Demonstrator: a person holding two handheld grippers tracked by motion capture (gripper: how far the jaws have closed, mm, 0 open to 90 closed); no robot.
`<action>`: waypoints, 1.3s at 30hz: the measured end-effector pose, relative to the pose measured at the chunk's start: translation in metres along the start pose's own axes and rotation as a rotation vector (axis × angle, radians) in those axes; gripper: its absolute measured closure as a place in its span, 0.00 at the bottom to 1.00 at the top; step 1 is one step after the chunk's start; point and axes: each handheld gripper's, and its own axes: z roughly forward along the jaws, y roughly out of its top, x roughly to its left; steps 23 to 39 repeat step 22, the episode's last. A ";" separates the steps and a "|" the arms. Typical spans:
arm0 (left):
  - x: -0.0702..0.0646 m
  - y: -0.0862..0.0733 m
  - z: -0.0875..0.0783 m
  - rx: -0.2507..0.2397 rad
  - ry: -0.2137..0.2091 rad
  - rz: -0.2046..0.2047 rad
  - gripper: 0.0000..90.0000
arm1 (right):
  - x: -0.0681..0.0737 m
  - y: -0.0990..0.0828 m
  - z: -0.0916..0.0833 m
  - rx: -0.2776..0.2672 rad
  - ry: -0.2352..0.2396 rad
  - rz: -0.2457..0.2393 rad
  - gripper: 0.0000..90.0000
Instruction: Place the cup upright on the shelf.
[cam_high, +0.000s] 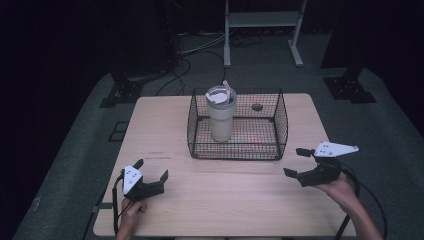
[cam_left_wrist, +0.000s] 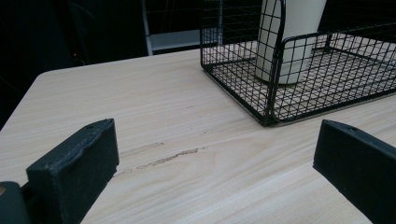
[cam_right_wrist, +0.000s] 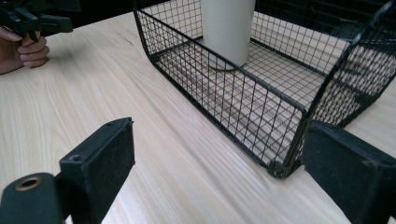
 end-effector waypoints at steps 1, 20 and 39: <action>0.000 0.000 0.000 0.001 0.000 0.001 0.00 | 0.000 -0.002 0.000 0.002 -0.005 0.003 0.10; -0.001 0.000 0.000 0.002 0.010 0.004 0.00 | 0.005 -0.058 -0.003 -0.049 -0.087 0.109 0.10; -0.001 0.000 0.001 0.002 0.011 0.002 0.00 | 0.010 -0.064 -0.007 -0.122 -0.099 0.138 0.10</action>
